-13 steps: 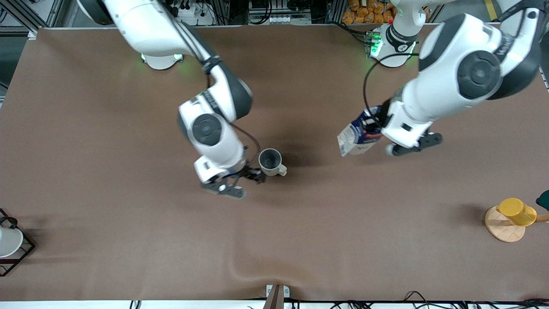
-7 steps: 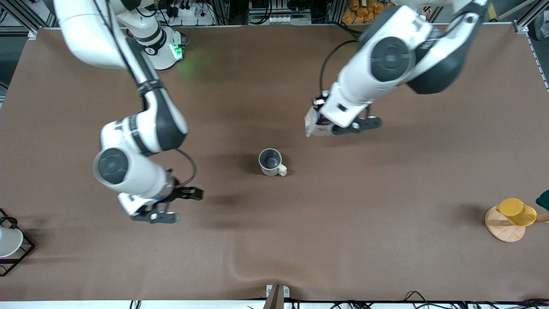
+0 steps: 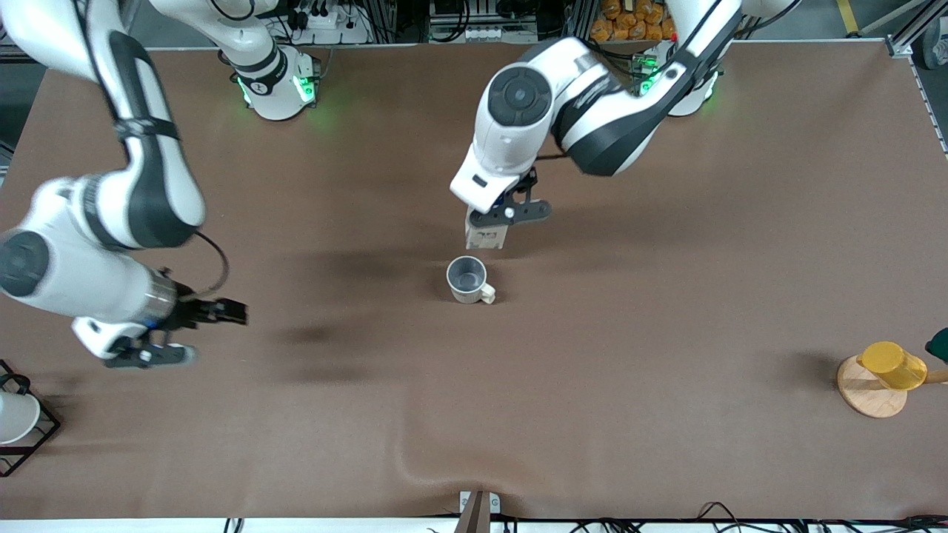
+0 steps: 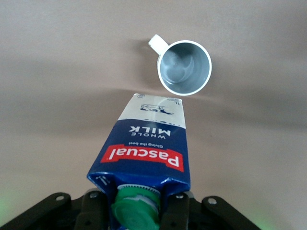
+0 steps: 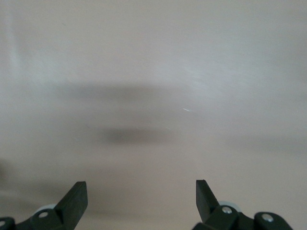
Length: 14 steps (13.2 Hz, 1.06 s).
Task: Place milk next to cup
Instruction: 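Release the mug and withdraw the right gripper while the left carries milk, then lower the milk carton beside the mug with the left gripper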
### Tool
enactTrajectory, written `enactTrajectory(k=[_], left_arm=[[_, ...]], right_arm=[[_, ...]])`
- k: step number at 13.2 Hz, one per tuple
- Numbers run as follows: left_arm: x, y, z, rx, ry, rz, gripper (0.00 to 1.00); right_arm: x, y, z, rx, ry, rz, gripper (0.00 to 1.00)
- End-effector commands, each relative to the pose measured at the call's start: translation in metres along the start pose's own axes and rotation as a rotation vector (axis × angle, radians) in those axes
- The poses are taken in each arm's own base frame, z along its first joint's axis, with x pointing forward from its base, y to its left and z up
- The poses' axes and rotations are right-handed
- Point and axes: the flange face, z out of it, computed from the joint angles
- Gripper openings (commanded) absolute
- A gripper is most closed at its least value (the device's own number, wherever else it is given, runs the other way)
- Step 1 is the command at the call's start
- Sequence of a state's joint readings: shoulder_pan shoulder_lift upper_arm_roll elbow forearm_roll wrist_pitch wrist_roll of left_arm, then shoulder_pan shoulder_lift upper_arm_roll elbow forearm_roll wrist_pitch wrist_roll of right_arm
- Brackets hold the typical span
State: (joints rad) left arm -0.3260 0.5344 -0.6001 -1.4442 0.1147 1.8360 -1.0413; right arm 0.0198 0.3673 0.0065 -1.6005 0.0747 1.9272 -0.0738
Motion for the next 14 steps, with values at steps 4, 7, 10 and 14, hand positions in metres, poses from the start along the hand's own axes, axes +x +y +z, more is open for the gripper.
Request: enactTrajectory(k=[4, 7, 10, 14], left_arm=[[-0.008, 0.024, 0.033, 0.044, 0.012, 0.052, 0.29], [0.007, 0.027, 0.051, 0.034, -0.017, 0.088, 0.29], [0.012, 0.029, 0.059, 0.031, -0.03, 0.094, 0.28], [0.013, 0.04, 0.07, 0.003, 0.004, 0.036, 0.28]], right_arm=[[-0.088, 0.049, -0.091, 0.005, -0.026, 0.0, 1.0], [-0.105, 0.066, -0.113, 0.006, -0.028, 0.048, 1.0], [-0.111, 0.077, -0.128, 0.0, -0.012, 0.127, 1.0], [-0.118, 0.066, -0.16, -0.11, -0.056, 0.02, 1.0]])
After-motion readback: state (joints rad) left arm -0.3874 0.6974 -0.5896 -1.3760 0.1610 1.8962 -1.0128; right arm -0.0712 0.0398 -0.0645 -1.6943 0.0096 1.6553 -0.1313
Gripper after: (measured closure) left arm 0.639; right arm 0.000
